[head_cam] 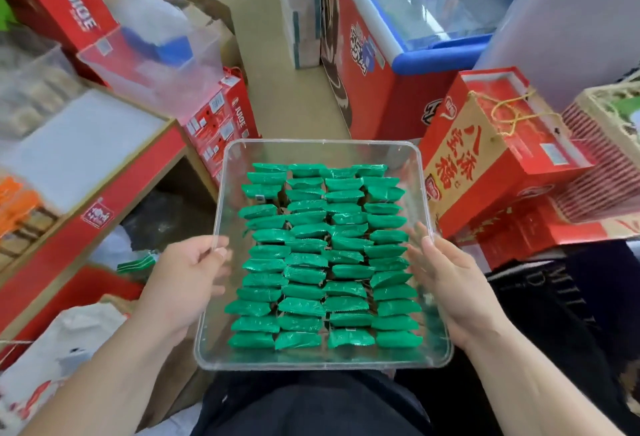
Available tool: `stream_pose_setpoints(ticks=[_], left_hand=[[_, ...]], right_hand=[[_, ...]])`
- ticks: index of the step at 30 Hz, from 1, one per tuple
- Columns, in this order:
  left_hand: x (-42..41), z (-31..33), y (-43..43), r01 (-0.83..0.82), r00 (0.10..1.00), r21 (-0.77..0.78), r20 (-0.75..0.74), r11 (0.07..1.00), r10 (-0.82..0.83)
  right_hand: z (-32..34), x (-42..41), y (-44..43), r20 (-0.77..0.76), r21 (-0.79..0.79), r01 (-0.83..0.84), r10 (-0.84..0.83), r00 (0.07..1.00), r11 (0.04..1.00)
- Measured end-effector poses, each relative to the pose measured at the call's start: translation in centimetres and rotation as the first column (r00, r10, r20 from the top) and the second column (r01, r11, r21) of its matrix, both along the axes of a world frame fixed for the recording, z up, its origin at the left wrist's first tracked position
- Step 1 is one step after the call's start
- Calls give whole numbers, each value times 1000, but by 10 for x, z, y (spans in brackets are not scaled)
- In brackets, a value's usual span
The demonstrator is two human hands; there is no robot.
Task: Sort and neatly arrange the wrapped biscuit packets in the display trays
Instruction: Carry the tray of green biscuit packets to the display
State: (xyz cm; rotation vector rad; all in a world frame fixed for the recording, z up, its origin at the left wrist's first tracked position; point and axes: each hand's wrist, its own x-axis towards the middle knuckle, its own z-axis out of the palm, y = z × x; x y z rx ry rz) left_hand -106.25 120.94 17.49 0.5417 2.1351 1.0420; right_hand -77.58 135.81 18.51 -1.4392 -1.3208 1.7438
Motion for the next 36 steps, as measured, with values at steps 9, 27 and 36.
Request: stream_pose_setpoints(ticks=[9,27,36], left_hand=[[-88,-7,162,8,1000,-10,30,1000,-7],[-331,26,371,-145,989,132,22,980,144],[-387,49,385,-557,822,165,-33,814,569]], right_hand=[[-8,-86,165,80,-4,-9,9,997,1000],[33,-366,421,-6,42,-67,68,998,997],[53,-524,536,-7,180,-587,598,801,789]])
